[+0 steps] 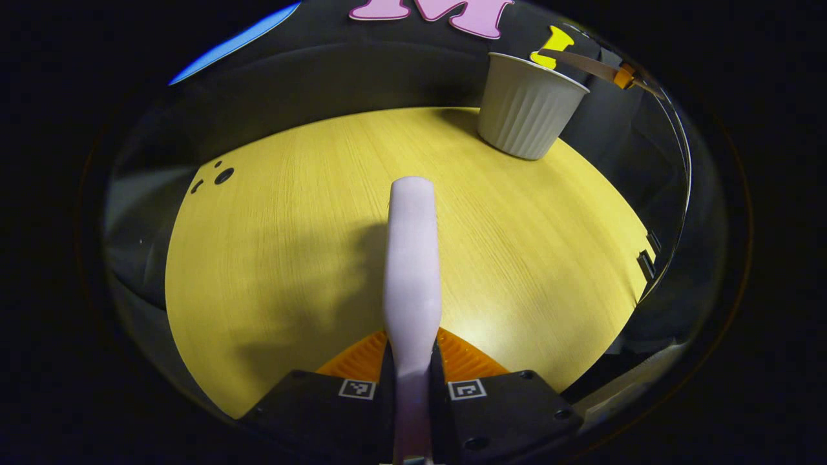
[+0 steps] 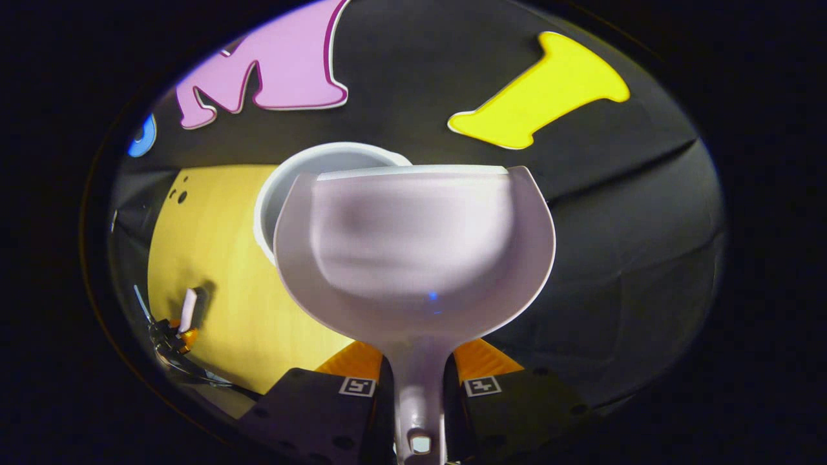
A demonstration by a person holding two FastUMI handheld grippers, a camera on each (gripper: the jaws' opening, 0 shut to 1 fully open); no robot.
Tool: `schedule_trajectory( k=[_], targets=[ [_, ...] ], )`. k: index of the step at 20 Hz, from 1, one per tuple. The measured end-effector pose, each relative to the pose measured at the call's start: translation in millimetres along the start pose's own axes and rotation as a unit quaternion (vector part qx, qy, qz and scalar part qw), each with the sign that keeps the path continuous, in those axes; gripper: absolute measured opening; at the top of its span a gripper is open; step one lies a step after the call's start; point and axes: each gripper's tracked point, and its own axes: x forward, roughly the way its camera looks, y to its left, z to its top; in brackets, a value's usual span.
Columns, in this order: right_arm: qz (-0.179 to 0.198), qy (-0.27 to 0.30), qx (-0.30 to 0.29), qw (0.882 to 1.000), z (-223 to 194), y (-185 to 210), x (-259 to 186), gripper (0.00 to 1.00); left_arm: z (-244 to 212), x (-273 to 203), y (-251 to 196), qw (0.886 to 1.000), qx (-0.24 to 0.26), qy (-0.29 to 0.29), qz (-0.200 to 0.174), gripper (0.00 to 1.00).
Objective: Pick up the small broom and dustpan from the desktop, sweep the trash into the dustpan with the broom, and then empty the trash into the garbage bin.
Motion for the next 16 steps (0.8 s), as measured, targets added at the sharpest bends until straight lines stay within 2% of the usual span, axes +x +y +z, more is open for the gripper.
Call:
schedule_trajectory(
  k=[4,6,11,16],
  targets=[
    [0.022,-0.059,0.018,0.998,-15.0,3.7,-29.0,0.35,10.4,-1.0,-4.0,1.0,0.01,-0.002,0.005,0.29],
    [0.045,-0.084,0.002,0.995,-47.2,24.4,-54.0,0.35,7.1,-3.6,-7.9,1.0,0.009,0.003,0.007,0.26],
    [0.099,-0.074,-0.028,0.992,-113.1,94.7,-58.3,0.35,-4.8,-2.7,-4.9,1.0,-0.011,0.012,0.017,0.27],
    [0.139,-0.039,-0.041,0.989,-191.7,176.8,-22.0,0.35,-11.2,4.1,3.1,0.999,-0.015,0.019,0.03,0.26]
  ],
)
